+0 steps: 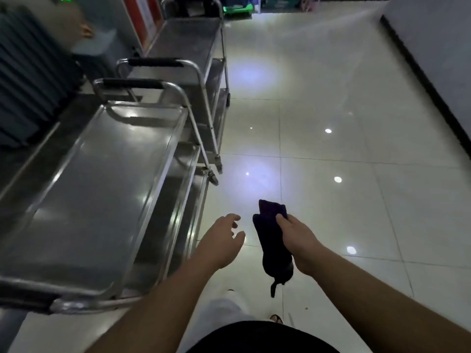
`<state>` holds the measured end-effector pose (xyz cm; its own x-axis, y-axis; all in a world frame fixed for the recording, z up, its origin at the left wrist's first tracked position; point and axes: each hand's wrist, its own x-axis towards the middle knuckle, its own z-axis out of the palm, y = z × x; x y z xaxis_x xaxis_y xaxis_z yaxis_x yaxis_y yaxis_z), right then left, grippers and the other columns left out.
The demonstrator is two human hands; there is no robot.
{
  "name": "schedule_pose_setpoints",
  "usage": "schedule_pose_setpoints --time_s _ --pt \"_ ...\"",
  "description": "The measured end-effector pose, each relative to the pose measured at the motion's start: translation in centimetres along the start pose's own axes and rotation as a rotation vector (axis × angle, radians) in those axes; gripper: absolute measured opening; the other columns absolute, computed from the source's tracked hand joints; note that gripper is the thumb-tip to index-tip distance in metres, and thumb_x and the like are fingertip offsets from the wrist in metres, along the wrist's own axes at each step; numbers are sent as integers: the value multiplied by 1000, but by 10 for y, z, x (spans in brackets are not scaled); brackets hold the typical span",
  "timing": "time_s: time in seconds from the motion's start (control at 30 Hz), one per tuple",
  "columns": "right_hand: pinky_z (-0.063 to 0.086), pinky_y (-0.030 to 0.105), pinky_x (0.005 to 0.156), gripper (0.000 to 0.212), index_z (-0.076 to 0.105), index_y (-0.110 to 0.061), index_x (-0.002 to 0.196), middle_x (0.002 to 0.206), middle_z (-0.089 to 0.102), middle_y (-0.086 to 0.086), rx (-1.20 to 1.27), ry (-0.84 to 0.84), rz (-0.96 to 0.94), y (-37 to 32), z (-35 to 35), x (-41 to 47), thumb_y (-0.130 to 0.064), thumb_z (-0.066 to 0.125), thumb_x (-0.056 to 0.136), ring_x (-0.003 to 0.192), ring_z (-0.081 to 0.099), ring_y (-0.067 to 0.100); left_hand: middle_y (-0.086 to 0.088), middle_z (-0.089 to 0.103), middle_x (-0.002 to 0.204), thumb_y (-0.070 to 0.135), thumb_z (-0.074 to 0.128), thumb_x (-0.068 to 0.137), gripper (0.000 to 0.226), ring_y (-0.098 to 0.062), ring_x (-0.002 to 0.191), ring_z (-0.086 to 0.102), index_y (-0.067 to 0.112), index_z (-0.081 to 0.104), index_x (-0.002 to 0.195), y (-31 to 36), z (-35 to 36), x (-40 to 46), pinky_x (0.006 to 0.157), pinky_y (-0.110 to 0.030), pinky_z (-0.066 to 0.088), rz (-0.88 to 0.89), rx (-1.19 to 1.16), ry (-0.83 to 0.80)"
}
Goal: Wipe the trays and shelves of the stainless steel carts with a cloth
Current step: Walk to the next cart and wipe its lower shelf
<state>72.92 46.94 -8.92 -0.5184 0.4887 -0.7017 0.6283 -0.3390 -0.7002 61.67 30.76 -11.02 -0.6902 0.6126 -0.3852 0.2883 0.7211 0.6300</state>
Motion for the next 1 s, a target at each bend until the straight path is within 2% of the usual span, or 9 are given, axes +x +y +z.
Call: schedule_pose_setpoints --time_s 0.13,0.27,0.53,0.67,0.8,0.93,1.0 --pt "55 46 98 28 61 -27 120 114 70 3 -110 -129 -13 -33 40 33 -43 41 108 104 67 27 10 55 131 36 55 100 46 -8 111 59 30 47 145 -23 -20 19 96 -33 53 -106 -82 92" --pt "54 47 99 29 60 -28 121 114 69 2 -190 -181 -33 -62 72 61 -44 40 108 104 66 26 11 55 130 37 55 100 45 -8 109 60 32 47 144 -45 -43 46 96 -37 55 -169 -115 145" --pt "54 49 101 28 60 -28 121 114 69 4 -362 -294 -28 -104 118 109 -44 41 108 104 66 27 11 55 128 34 56 100 46 -9 108 60 29 48 145 -72 -71 72 95 -32 53 -298 -252 273" --pt "56 44 96 28 60 -28 122 113 70 3 -459 -412 -18 -118 141 134 -44 41 109 102 68 26 12 54 130 34 55 100 47 -9 113 58 31 46 146 -86 -67 72 99 -36 52 -430 -361 342" --pt "56 43 95 28 61 -27 124 117 71 4 -482 -557 52 -129 160 167 -43 43 109 105 69 25 12 55 131 35 56 101 46 -7 112 57 30 47 146 -97 -51 71 92 -26 46 -599 -417 440" --pt "57 40 90 28 60 -29 127 118 72 3 -538 -648 124 -137 175 206 -44 44 109 106 69 25 9 56 128 33 57 100 44 -8 109 57 27 50 143 -96 -22 71 94 -27 48 -792 -485 562" --pt "57 44 95 30 62 -29 128 119 73 3 -599 -694 145 -135 180 225 -44 44 109 108 69 26 9 56 126 31 57 100 43 -7 106 58 27 51 143 -90 -1 74 92 -25 49 -877 -549 609"
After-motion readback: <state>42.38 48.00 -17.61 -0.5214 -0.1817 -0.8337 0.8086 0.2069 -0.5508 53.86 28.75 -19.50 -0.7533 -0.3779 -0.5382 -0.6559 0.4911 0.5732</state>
